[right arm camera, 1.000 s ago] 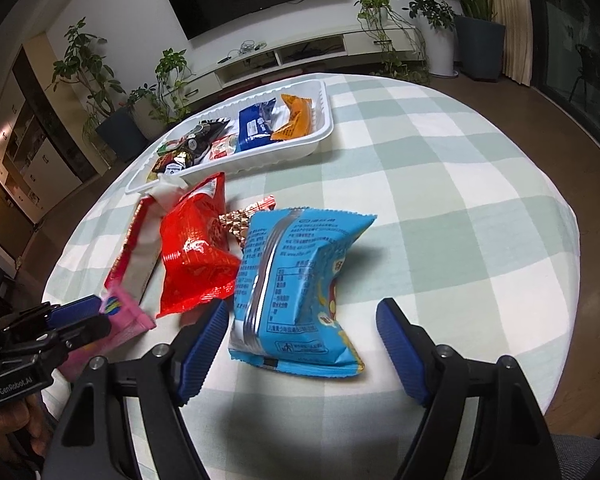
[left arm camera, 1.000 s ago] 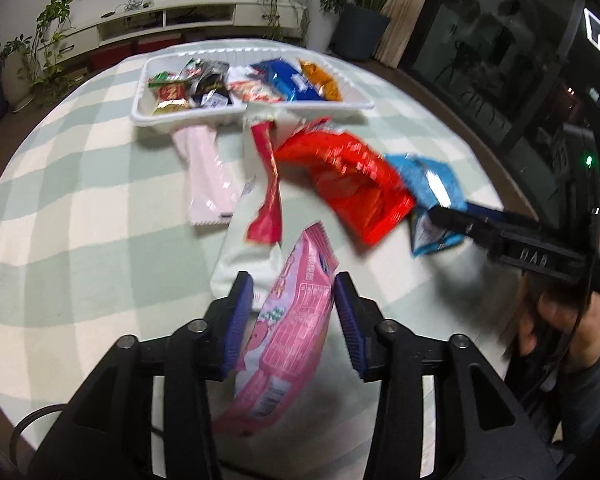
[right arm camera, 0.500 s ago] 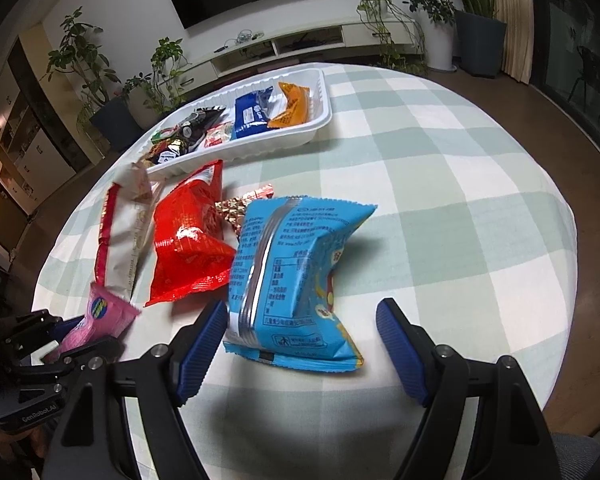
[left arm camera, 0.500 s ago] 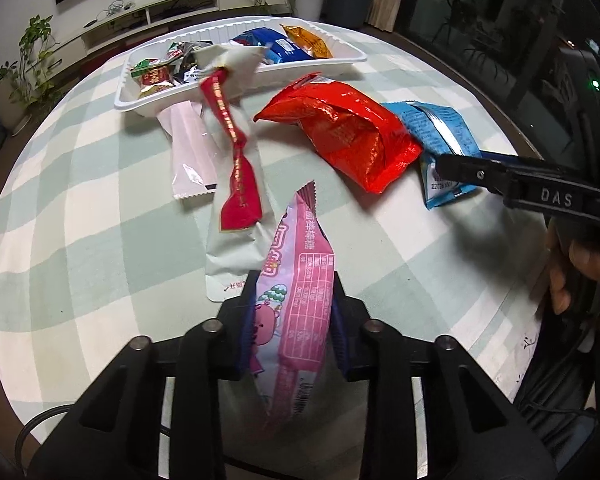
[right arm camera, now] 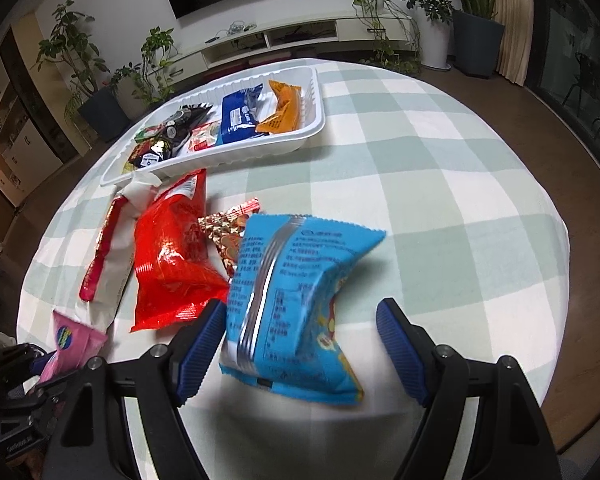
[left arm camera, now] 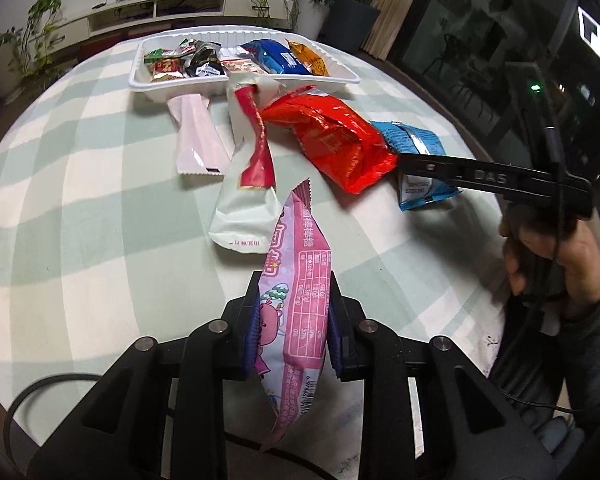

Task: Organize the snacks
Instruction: 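Grasp the blue packet with the right tool and lift it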

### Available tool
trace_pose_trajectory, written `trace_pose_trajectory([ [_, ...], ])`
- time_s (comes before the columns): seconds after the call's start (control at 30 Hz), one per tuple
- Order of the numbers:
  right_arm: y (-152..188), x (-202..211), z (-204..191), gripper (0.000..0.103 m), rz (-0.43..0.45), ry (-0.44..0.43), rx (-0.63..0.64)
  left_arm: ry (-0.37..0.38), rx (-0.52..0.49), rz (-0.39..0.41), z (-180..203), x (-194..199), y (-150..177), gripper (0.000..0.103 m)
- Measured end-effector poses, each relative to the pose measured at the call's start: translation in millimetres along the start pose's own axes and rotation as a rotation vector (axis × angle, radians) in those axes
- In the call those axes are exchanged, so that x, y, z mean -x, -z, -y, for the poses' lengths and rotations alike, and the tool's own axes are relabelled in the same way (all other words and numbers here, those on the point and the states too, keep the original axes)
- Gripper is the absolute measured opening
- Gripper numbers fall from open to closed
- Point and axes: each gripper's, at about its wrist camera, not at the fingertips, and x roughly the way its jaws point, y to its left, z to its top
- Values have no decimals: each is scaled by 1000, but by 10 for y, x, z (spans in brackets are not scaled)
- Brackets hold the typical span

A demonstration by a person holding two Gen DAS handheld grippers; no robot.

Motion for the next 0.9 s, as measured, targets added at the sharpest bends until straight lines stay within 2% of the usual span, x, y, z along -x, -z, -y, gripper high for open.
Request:
trace_pose_trajectory([
  [0.1,12,-52,-28,74,-7,13,25,16,26,11,-21,10,51,25],
  [0.17,31,-40,-41,60,-3,13,41,30,45,20,-43,25,65,25],
  [0.27,48,-9,-16,49,0,4,33,41,58,38,-79,70,55,25],
  [0.47,100,100,42,42,21,-22,-8,67,91,67,-189,157,33,25],
  [0.9,225,456,150,42,66,-102,-70,99,156,125,-393,376,-16,25],
])
